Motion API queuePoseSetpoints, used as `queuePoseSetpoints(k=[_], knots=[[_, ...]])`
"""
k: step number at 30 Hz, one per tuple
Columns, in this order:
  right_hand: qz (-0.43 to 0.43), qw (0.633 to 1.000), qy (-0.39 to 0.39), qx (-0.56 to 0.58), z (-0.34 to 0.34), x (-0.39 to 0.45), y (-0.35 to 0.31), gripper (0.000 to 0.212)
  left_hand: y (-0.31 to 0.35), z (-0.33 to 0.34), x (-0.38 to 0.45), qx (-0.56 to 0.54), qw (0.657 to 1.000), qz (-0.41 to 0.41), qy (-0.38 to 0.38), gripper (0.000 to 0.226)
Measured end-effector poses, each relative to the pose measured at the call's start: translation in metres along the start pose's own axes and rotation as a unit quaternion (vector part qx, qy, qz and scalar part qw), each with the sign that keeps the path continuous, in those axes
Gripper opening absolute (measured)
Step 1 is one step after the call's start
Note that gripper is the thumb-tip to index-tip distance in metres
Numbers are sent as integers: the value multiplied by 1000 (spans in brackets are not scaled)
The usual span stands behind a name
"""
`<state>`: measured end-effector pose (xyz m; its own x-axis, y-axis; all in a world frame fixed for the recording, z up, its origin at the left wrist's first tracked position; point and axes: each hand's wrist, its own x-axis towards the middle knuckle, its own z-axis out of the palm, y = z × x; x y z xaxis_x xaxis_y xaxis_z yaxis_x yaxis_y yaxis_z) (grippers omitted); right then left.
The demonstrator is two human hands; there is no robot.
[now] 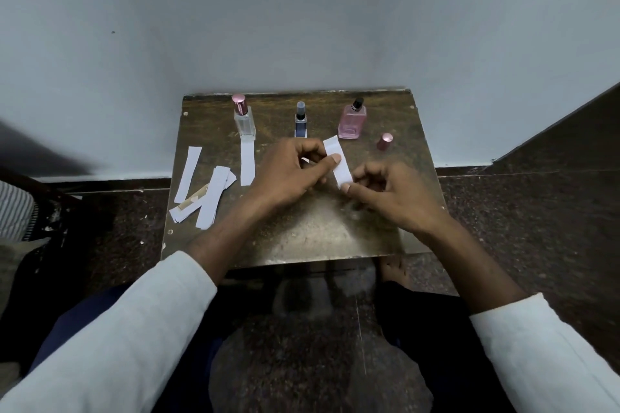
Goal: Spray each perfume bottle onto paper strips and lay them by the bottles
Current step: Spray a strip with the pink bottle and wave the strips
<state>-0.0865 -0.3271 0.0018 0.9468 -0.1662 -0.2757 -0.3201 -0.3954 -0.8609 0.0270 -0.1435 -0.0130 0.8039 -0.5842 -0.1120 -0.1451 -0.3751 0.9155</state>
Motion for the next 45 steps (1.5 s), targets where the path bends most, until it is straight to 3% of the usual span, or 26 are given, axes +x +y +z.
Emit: queuePoseSetpoints(k=[5, 12, 18, 22, 26, 31, 35, 37, 40, 43, 44, 45], knots=[[38, 998, 47, 17, 16, -16, 4, 14, -7, 0, -7, 10, 1000, -6, -4, 4], [66, 994, 37, 80, 25, -51, -5, 13, 20, -15, -57, 68, 997, 9, 39, 6], [78, 971, 109, 200, 37, -94, -24, 16, 45, -18, -115, -1, 994, -12, 109, 12], [73, 963, 132, 222, 43, -110, -31, 11, 56, -18, -147, -51, 985, -24, 160, 11], [83, 960, 113, 242, 40, -113, -31, 18, 49, -20, -159, -45, 978, -33, 202, 5], [101, 950, 90, 281, 36, -108, -32, 17, 45, -20, -158, -28, 980, -51, 190, 10], [92, 942, 80, 314, 29, -110, -33, 18, 52, -20, -155, -96, 976, -78, 181, 5], [94, 934, 94, 331, 23, -113, -32, 30, 61, -19, -156, -259, 952, -79, 144, 16], [120, 914, 158, 353, 12, -114, -22, 37, 71, -24, -162, -508, 861, -15, 11, 38], [150, 914, 193, 324, 8, -107, -9, 30, 70, -27, -163, -682, 701, 99, -183, 17], [154, 920, 185, 308, 9, -105, -7, 28, 70, -25, -163, -705, 675, 92, -194, 16], [154, 927, 172, 296, 11, -103, -6, 27, 69, -23, -161, -697, 693, 56, -174, 20]])
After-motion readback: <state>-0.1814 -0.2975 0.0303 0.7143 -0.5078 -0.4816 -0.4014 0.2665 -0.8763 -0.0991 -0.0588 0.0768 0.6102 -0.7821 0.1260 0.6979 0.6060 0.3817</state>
